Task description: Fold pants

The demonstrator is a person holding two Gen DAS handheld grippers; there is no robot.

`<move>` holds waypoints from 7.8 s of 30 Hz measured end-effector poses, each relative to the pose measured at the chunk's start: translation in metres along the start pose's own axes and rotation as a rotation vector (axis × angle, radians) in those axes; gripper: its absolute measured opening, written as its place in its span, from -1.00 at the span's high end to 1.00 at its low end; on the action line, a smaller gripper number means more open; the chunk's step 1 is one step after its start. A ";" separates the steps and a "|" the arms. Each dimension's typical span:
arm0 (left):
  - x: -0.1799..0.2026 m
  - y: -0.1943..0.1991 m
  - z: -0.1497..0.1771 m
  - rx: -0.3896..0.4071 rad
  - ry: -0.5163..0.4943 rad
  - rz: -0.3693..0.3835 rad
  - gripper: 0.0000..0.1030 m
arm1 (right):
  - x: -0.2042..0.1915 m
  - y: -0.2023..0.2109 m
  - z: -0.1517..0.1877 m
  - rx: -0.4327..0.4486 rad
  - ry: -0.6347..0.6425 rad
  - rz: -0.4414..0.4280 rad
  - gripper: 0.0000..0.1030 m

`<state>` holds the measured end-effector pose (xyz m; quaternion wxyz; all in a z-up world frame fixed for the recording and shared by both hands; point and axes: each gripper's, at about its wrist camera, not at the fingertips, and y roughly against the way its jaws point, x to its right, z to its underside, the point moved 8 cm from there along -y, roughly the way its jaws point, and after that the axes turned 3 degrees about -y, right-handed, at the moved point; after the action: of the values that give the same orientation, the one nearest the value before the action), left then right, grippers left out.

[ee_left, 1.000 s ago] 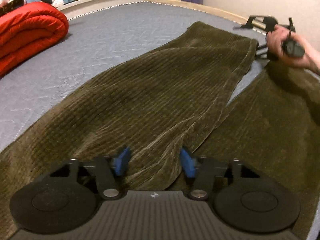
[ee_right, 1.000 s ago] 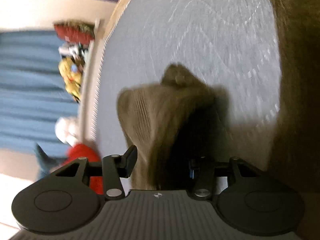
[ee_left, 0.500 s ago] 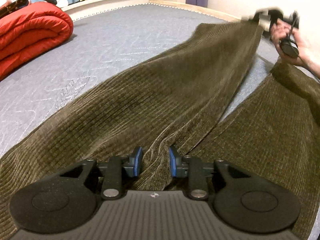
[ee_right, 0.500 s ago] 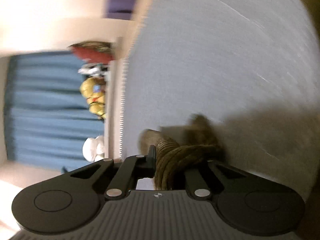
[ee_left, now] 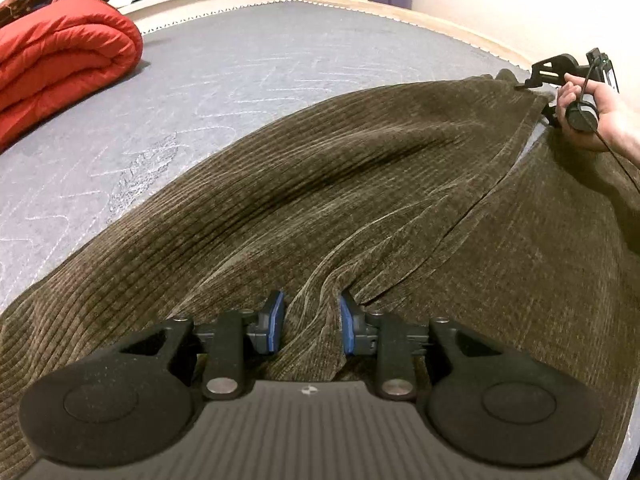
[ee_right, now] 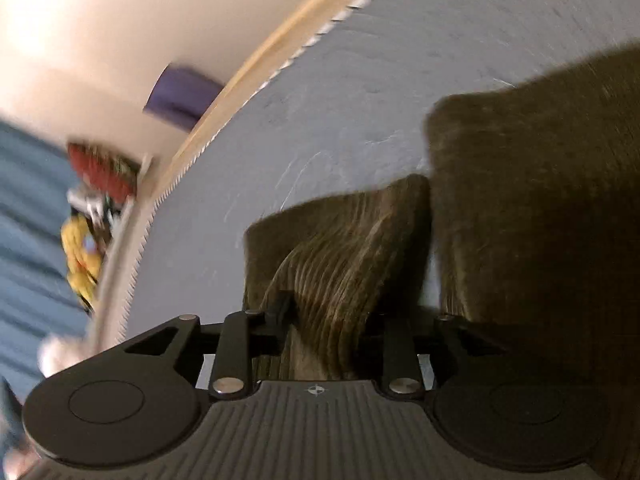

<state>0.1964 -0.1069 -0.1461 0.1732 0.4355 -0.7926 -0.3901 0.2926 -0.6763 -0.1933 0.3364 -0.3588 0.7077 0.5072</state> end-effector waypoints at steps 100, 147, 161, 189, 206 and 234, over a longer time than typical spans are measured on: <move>-0.249 0.154 0.130 0.075 0.681 -0.374 0.13 | -0.080 0.265 0.285 -0.434 1.242 -0.304 -0.23; -0.097 0.255 0.192 0.015 0.087 -0.185 0.10 | -0.080 0.273 0.255 -0.396 1.079 -0.259 -0.24; -0.030 0.253 0.121 0.230 -0.089 -0.089 -0.21 | -0.057 0.242 0.222 -0.404 0.960 -0.169 -0.20; 0.007 0.212 0.149 0.177 -0.452 0.005 0.95 | -0.062 0.146 0.252 -0.598 0.562 -0.171 0.21; 0.009 0.219 0.188 0.069 -0.488 0.100 0.95 | -0.051 0.112 0.242 -0.574 0.543 -0.142 0.88; 0.019 0.181 0.179 -0.016 -0.611 -0.004 0.86 | -0.005 0.227 0.106 -0.523 0.690 -0.261 0.48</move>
<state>-0.0250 0.0185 -0.1218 -0.0705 0.2983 -0.8039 -0.5097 0.1141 -0.5218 -0.1079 0.0398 -0.6662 0.5753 0.4730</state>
